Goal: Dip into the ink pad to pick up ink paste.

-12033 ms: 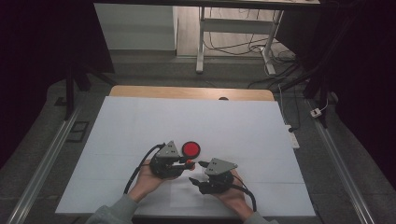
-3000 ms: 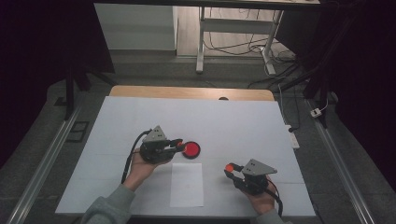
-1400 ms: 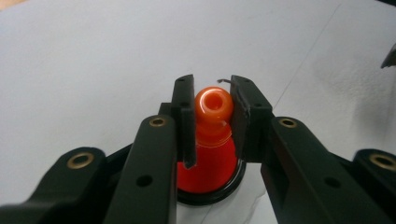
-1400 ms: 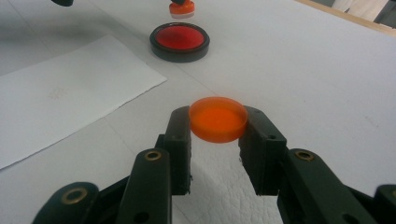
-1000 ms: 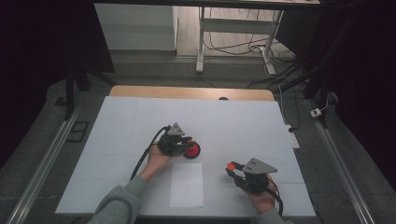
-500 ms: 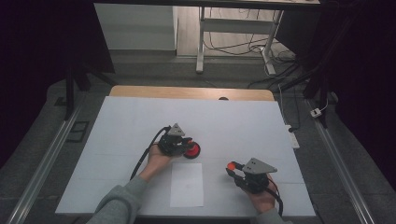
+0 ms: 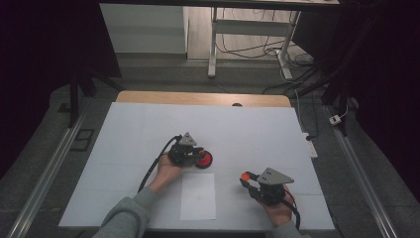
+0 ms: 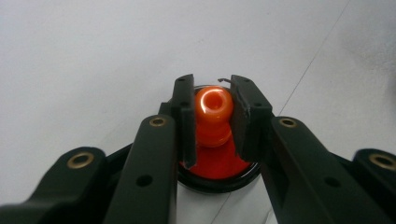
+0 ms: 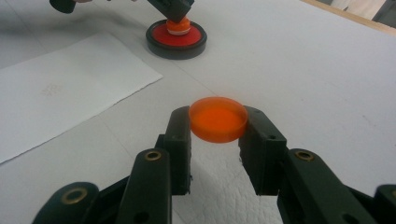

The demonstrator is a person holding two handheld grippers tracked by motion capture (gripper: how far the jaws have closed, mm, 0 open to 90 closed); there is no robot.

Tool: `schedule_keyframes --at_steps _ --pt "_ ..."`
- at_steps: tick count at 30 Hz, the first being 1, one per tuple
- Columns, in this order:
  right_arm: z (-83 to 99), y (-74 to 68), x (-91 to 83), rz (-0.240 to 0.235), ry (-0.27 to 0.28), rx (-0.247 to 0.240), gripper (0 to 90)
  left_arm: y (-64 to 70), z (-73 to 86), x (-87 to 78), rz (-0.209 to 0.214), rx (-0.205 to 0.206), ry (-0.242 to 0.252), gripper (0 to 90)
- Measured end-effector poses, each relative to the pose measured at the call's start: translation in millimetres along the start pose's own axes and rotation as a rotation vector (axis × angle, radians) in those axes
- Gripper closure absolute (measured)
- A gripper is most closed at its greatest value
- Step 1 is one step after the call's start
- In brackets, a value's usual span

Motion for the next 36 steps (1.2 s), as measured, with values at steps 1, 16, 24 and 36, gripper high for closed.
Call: schedule_keyframes --at_steps 1,16,24,36 --pt "0.0 0.2 -0.2 0.001 0.000 0.000 64.7 0.6 0.5 0.2 -0.003 0.005 0.003 72.2" --pt "0.3 2.9 -2.3 0.008 0.007 0.007 64.7 0.3 1.7 2.2 -0.002 -0.004 0.005 72.5" --pt "-0.1 1.4 -1.6 0.003 0.002 0.001 64.7 -0.3 3.7 2.2 0.003 -0.011 0.016 72.5" --pt "-0.4 0.3 -1.0 0.000 0.001 -0.003 64.7 -0.6 3.9 2.2 0.004 -0.006 0.017 72.6"
Point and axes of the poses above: each handheld gripper's, and its own axes: x roughly forward along the jaws, z roughly out of its underside, y roughly to its right, the point moved 1 cm from there along x, roughly forward along the jaws, and after that the axes turned 12 degrees about -x, right-handed, at the moved point
